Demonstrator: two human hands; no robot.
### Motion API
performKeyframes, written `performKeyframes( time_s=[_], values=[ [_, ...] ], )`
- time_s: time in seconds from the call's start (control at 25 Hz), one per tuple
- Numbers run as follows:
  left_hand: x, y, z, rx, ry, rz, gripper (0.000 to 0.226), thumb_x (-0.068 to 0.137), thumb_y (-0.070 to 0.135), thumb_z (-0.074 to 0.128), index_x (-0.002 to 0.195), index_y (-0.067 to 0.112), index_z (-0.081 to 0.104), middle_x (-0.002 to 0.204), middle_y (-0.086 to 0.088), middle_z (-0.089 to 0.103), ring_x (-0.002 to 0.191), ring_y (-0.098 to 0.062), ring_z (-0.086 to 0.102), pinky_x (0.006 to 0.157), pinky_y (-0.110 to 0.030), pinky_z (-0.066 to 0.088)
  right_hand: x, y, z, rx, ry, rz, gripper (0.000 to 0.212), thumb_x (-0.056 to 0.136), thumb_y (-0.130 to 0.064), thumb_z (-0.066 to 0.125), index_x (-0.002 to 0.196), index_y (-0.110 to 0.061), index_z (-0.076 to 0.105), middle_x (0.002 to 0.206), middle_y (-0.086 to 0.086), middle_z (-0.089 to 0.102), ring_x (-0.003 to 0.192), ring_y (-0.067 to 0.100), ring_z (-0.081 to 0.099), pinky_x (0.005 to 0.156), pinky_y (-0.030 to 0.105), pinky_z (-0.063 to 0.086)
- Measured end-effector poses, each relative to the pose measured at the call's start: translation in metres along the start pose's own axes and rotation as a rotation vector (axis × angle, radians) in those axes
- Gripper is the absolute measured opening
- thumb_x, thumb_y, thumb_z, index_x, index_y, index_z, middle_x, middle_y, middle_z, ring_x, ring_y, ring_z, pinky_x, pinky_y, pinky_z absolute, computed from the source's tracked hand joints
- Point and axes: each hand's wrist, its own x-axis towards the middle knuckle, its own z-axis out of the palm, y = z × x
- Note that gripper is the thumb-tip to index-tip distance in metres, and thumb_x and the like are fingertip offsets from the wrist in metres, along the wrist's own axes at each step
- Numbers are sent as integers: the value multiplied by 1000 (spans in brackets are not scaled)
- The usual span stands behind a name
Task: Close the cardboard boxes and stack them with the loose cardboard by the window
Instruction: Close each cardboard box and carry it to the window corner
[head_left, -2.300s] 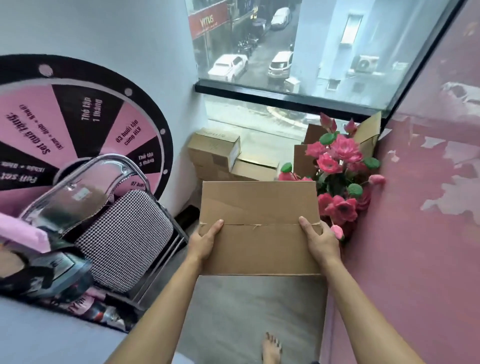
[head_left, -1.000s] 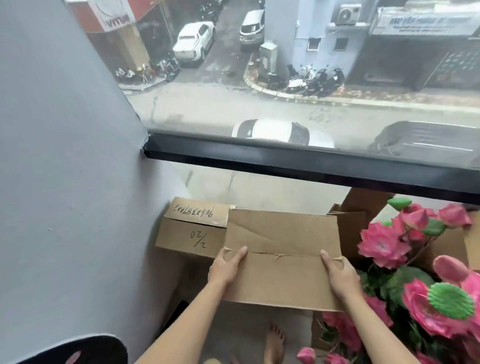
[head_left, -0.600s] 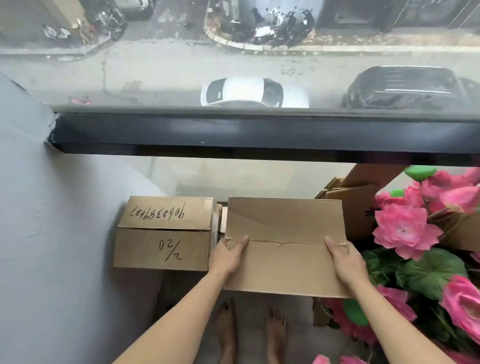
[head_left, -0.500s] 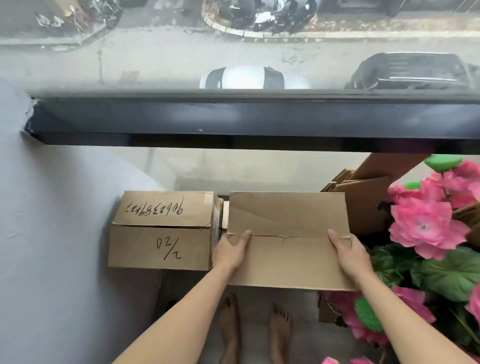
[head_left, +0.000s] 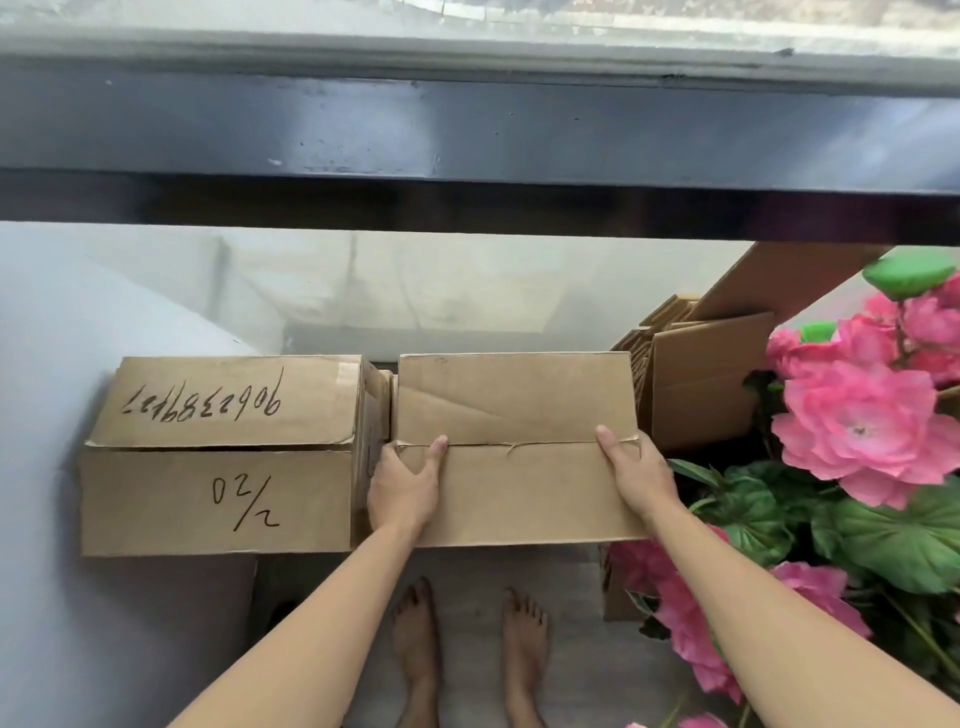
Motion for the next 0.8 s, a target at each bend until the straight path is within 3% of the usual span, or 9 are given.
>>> performKeyframes(
  time_s=[0.16, 0.28, 0.4, 0.48, 0.6, 0.8],
  values=[
    [-16, 3, 6, 39, 95, 84, 90, 88, 69, 53, 150, 8, 28, 147, -18, 46, 136, -36, 43, 107, -44, 36, 0, 5, -1, -29, -3, -25, 70, 76, -86, 50, 120, -32, 61, 116, -4, 66, 112, 26, 58, 95, 42, 46],
    [-33, 16, 13, 404, 238, 424, 98, 89, 67, 52, 159, 12, 11, 159, -15, 18, 146, -34, 17, 119, -46, 17, -2, 7, -3, -10, -14, -41, 70, 75, -90, 42, 109, -32, 62, 117, -3, 66, 113, 26, 58, 98, 45, 45],
    [-41, 21, 26, 741, 37, 665, 100, 83, 84, 33, 160, 32, -5, 166, -11, -11, 152, -34, -9, 121, -53, -8, -4, 7, -2, -16, 26, -65, 76, 78, -89, 36, 112, -26, 61, 123, 2, 65, 118, 30, 55, 98, 44, 42],
    [-36, 17, 31, 827, -38, 659, 102, 79, 90, 27, 157, 38, -15, 165, -10, -21, 151, -32, -19, 118, -57, -15, -4, 8, 1, -58, 56, -77, 77, 82, -85, 37, 126, -25, 58, 128, 2, 63, 121, 31, 54, 97, 43, 41],
    [-25, 6, 24, 868, -12, 648, 103, 77, 93, 21, 149, 40, -30, 163, -8, -29, 150, -30, -26, 116, -58, -19, -5, 6, 12, -88, 64, -82, 76, 88, -78, 41, 142, -25, 48, 140, 4, 57, 130, 32, 49, 105, 44, 39],
    [-7, -8, -1, 921, 12, 622, 105, 73, 95, 15, 153, 39, -25, 164, -7, -25, 151, -30, -23, 119, -58, -14, -12, -6, 35, -104, 27, -117, 81, 87, -78, 42, 148, -25, 42, 145, 6, 53, 134, 32, 46, 106, 44, 37]
  ],
)
